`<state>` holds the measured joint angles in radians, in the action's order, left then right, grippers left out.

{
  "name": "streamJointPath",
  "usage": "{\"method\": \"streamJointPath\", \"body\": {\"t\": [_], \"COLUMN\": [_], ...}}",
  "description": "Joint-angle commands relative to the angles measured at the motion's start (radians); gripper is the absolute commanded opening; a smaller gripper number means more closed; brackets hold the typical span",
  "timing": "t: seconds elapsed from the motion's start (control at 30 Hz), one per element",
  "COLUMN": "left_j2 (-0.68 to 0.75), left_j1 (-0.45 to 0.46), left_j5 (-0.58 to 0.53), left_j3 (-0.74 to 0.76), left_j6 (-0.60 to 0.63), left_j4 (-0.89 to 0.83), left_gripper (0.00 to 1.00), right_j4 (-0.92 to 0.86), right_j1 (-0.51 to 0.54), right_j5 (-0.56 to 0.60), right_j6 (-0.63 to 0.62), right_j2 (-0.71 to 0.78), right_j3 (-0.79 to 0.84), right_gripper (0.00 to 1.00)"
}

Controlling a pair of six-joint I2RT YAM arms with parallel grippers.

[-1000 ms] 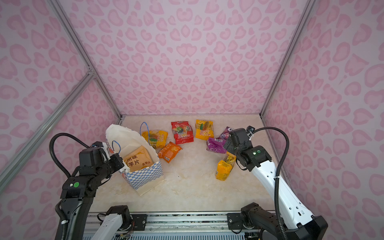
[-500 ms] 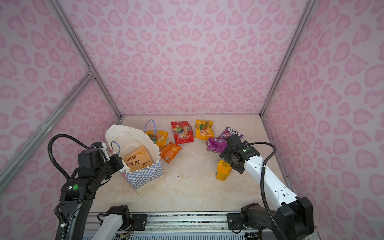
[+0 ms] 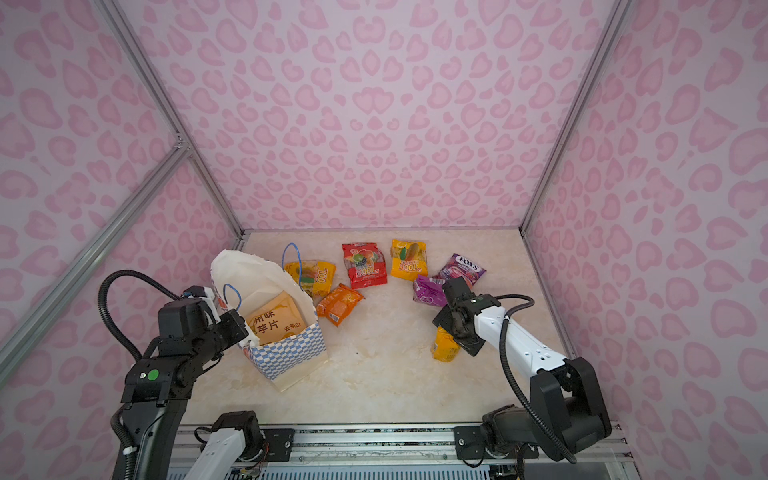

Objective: Place the snacks into the paper bag
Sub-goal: 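Grasp the yellow LOT 100 gummy bag with the right gripper and lift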

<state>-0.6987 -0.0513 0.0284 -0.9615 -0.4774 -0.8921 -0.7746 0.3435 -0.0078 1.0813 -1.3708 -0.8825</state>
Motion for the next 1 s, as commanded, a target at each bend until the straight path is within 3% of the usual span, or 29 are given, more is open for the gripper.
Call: {"method": "streamJointPath", "body": {"t": [0.0,0.23,0.47,0.63,0.97], "left_j2": [-0.004,0.001,0.001,-0.002,-0.001], "left_j1": [-0.001,-0.001,-0.001,-0.001,-0.001], "left_j5": [-0.004,-0.011,-0.016,-0.013,-0.010], "left_j3": [0.002,0.003,-0.001,-0.003,-0.005], "left_j6": [0.010,0.011,0.013,0.014,0.013], "left_j4": [0.025,0.024,0.022,0.022,0.020], "left_gripper": [0.03,0.03,0.03,0.03,0.03], "right_j4": [0.027,0.048,0.077,0.069,0.002], "right_j1": [0.002,0.002,0.002,0.003,0.118], "right_j5": [-0.002,0.007,-0.013,-0.014,0.123], "right_j6": [0.020,0.017,-0.020,-0.066,-0.241], "right_j2": [-0.017,-0.031,-0.017,0.018,0.125], "right_j3": [0.017,0.021,0.023,-0.003,-0.227], "right_gripper": [0.98,0.84,0.50,0.33,0.33]}}
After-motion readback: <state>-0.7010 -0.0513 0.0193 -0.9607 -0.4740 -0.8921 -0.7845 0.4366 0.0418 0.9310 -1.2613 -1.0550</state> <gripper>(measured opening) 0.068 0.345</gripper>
